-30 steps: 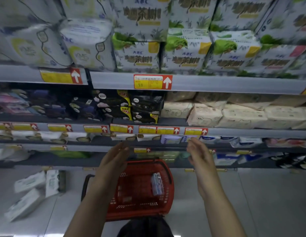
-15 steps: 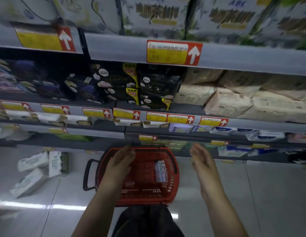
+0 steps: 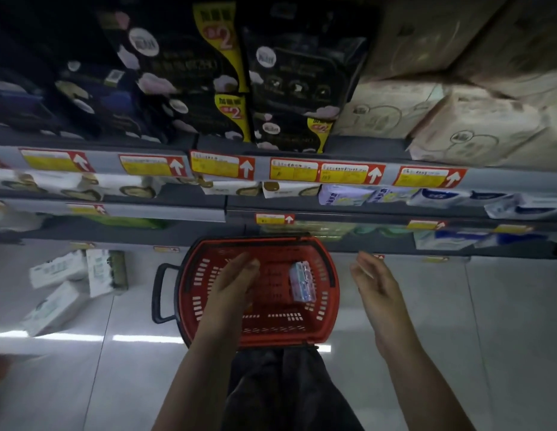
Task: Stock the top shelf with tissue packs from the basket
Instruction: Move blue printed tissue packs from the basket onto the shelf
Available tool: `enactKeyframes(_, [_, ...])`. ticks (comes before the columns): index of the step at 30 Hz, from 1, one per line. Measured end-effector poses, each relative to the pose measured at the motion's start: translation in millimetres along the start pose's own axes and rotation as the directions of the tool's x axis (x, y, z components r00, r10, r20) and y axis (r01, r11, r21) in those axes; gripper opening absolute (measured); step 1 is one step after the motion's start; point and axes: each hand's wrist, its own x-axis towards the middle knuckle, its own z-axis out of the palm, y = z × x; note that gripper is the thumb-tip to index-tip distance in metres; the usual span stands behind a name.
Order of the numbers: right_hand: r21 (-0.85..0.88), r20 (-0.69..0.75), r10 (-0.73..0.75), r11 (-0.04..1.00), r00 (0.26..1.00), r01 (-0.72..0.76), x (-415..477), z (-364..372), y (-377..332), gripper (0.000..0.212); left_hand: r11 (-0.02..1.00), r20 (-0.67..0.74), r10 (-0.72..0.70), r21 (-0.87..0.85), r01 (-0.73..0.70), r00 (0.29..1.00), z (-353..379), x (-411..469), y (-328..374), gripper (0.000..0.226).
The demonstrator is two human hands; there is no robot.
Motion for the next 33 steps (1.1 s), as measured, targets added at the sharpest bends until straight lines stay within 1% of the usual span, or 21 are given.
enactKeyframes(3, [0.006, 0.01, 0.022, 1.0, 1.0, -0.022, 5.5, 1.9, 11.3, 0.033, 1.0, 0.033, -0.002, 0.025, 0.001, 0.999, -2.9, 6.8, -8.4, 0.061])
enactKeyframes(8, [-0.061, 0.024, -0.001, 0.998, 1.0, 0.003, 12.8, 9.4, 23.2, 0.037, 0.998, 0.003, -0.013, 0.059, 0.013, 1.0, -5.1, 15.7, -16.0, 0.073])
enactKeyframes(10, [-0.117, 0.031, -0.032, 0.993, 0.999, 0.036, 17.6, 12.4, 29.2, 0.039, 0.995, -0.005, -0.003, 0.096, 0.003, 1.0, -6.4, 25.5, -24.4, 0.069])
enactKeyframes(12, [-0.18, 0.024, -0.078, 0.98, 0.997, 0.081, 23.4, 14.3, 37.4, 0.041, 0.983, 0.014, 0.022, 0.185, -0.024, 1.0, -7.0, 35.8, -34.4, 0.055])
enactKeyframes(14, [-0.224, 0.025, -0.107, 0.968, 0.994, 0.11, 31.9, 16.1, 48.4, 0.043, 0.971, 0.009, 0.031, 0.235, -0.033, 0.999, -7.7, 45.4, -44.5, 0.043])
enactKeyframes(16, [-0.266, 0.036, -0.111, 0.957, 0.993, 0.116, 40.5, 18.8, 60.3, 0.043, 0.964, -0.011, 0.016, 0.267, -0.013, 1.0, -10.1, 57.0, -53.9, 0.047])
enactKeyframes(18, [-0.288, 0.055, -0.108, 0.95, 0.993, 0.12, 47.8, 21.6, 71.8, 0.036, 0.962, -0.031, -0.001, 0.273, 0.009, 1.0, -13.2, 69.4, -63.0, 0.048])
enactKeyframes(20, [-0.297, 0.065, -0.103, 0.948, 0.993, 0.117, 55.4, 24.2, 81.8, 0.029, 0.966, -0.04, -0.029, 0.256, 0.039, 0.999, -15.9, 81.2, -72.5, 0.044])
enactKeyframes(23, [-0.306, 0.067, -0.097, 0.945, 0.993, 0.113, 70.0, 26.9, 101.9, 0.034, 0.968, -0.051, -0.067, 0.237, 0.078, 0.996, -18.1, 98.9, -87.6, 0.043])
enactKeyframes(25, [-0.314, 0.065, -0.091, 0.944, 0.994, 0.107, 78.7, 29.1, 117.8, 0.029, 0.97, -0.06, -0.074, 0.229, 0.086, 0.995, -19.1, 107.6, -97.0, 0.047])
enactKeyframes(27, [-0.316, 0.058, -0.069, 0.945, 0.996, 0.084, 85.6, 30.4, 132.9, 0.026, 0.968, -0.068, -0.069, 0.237, 0.083, 0.995, -20.0, 114.9, -105.2, 0.04])
enactKeyframes(29, [-0.318, 0.055, -0.052, 0.946, 0.997, 0.067, 90.6, 30.8, 146.4, 0.034, 0.968, -0.044, -0.076, 0.235, 0.085, 0.996, -19.8, 120.7, -111.9, 0.033])
enactKeyframes(32, [-0.318, 0.041, -0.041, 0.947, 0.998, 0.052, 97.0, 32.4, 160.6, 0.044, 0.962, -0.011, -0.128, 0.241, 0.127, 0.992, -21.9, 131.6, -123.1, 0.036])
enactKeyframes(33, [-0.313, 0.044, -0.04, 0.948, 0.998, 0.051, 99.8, 33.1, 166.2, 0.044, 0.962, -0.012, -0.128, 0.241, 0.127, 0.992, -22.6, 135.7, -128.4, 0.033])
